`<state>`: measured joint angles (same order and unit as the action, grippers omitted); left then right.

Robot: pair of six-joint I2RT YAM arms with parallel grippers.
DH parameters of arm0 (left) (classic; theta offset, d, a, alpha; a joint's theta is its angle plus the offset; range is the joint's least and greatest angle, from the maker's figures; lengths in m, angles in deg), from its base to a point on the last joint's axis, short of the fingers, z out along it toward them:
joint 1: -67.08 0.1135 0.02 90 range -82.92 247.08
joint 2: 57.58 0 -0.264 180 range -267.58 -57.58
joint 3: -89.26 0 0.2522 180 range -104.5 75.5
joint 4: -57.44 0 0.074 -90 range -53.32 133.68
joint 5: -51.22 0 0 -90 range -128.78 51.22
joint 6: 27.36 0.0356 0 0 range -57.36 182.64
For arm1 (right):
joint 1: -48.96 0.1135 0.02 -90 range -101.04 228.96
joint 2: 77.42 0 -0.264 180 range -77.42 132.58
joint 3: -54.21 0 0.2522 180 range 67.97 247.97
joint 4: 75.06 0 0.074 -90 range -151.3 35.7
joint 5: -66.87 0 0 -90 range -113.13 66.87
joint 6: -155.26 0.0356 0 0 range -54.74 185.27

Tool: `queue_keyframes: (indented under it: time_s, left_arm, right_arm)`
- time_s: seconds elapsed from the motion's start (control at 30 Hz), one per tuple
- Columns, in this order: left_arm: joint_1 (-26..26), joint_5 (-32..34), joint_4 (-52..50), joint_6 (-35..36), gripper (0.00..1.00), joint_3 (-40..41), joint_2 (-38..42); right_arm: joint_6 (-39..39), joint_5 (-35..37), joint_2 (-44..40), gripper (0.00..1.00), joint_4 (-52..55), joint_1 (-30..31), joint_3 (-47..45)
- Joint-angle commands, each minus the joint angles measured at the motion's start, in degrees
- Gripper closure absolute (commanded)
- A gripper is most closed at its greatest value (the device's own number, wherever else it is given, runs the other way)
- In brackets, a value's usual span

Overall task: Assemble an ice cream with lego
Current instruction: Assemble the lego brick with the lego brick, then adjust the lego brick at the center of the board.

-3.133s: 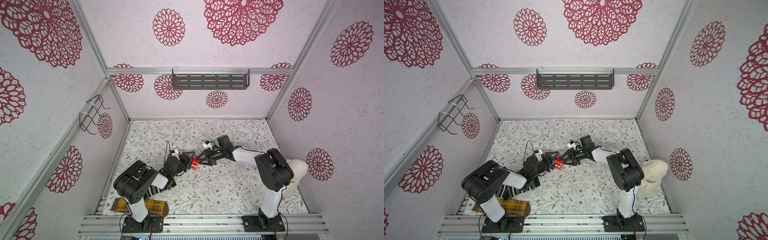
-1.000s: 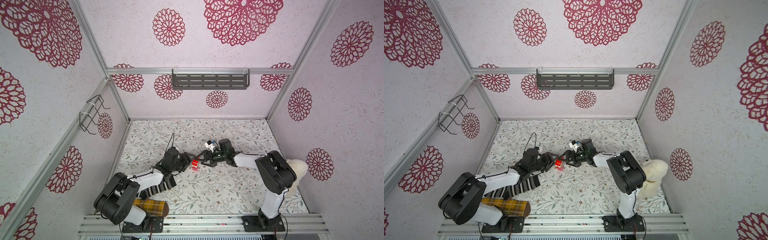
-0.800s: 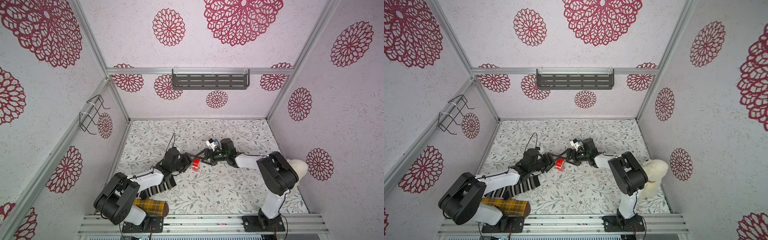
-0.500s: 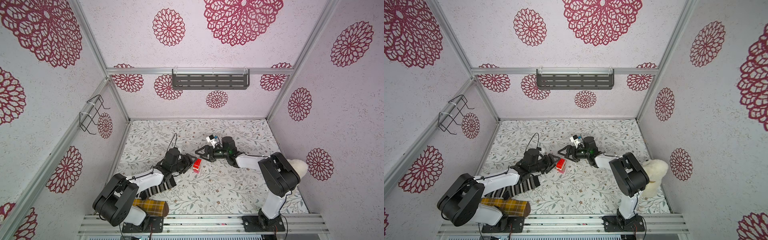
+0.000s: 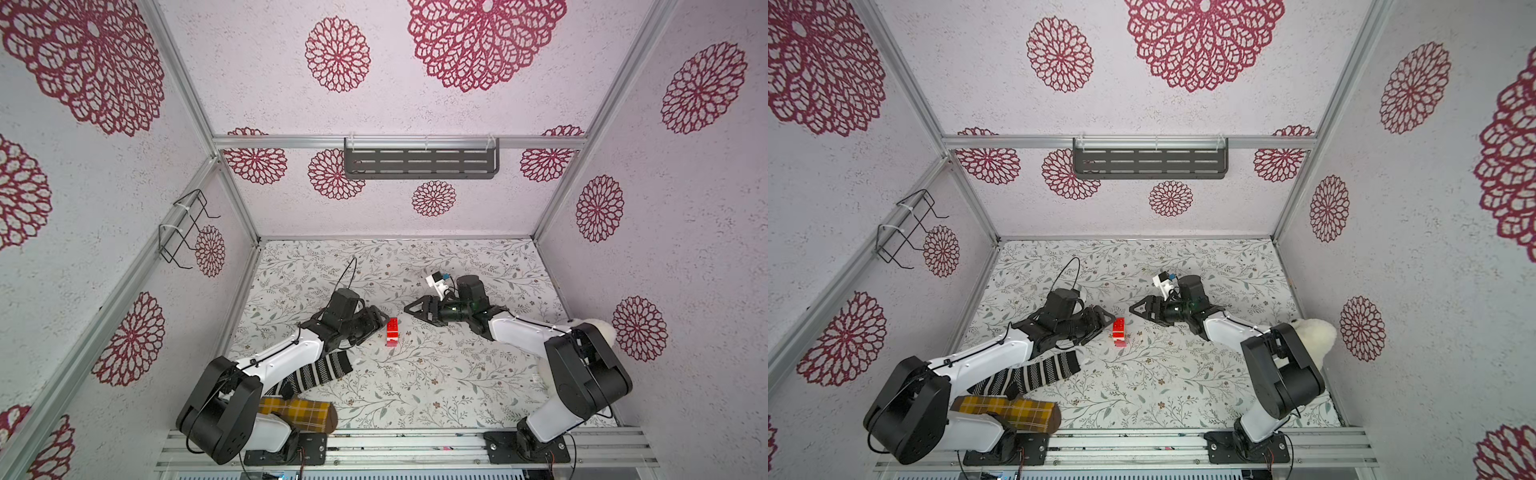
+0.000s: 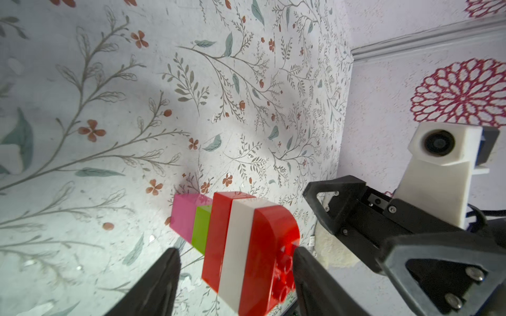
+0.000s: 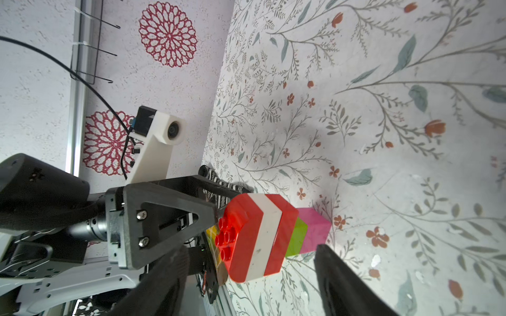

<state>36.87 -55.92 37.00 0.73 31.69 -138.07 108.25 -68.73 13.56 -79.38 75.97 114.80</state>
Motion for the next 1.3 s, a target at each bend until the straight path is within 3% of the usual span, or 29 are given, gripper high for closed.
queue_keyframes:
  time_s: [0.0,0.23,0.93,1.27]
  left_arm:
    - [0.2,0.8,-4.9,3.7,0.29,-1.6,0.9]
    - [0.2,-2.1,-4.8,4.7,0.35,-2.9,1.4]
    - [-1.3,-5.4,4.3,0.0,0.40,4.8,-3.6]
    - [-0.9,-3.0,-2.1,2.7,0.37,1.8,-0.9]
  right_arm:
    - [0.0,-2.8,-1.9,0.34,-1.8,0.8,-1.3]
    - [6.7,-5.4,0.4,0.52,-10.6,3.7,-2.9]
    - [7.5,-5.2,7.8,0.61,-10.5,5.2,-1.3]
    - [6.6,-3.2,5.3,0.61,-8.7,4.9,-0.8]
